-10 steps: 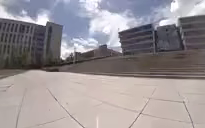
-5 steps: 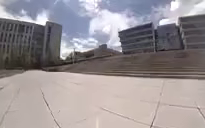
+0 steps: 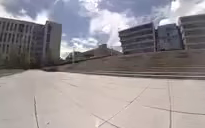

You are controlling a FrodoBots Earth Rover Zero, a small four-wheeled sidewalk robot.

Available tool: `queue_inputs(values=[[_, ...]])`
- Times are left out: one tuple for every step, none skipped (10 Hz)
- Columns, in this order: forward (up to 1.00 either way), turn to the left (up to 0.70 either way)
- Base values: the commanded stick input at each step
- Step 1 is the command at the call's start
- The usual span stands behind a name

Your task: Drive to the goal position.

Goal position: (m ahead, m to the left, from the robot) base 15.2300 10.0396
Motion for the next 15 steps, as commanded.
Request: queue_inputs(values=[[0.7, 0.13], [0.7, 0.31], [0.7, 0.32], [0.7, 0.35], [0.7, 0.35], [0.7, 0.34], [0.7, 0.21], [0.7, 0.11], [0.7, 0.03], [0.7, 0.0], [0.7, 0.0], [0.7, 0.09], [0.7, 0.24], [0.7, 0.32], [0.7, 0.34]])
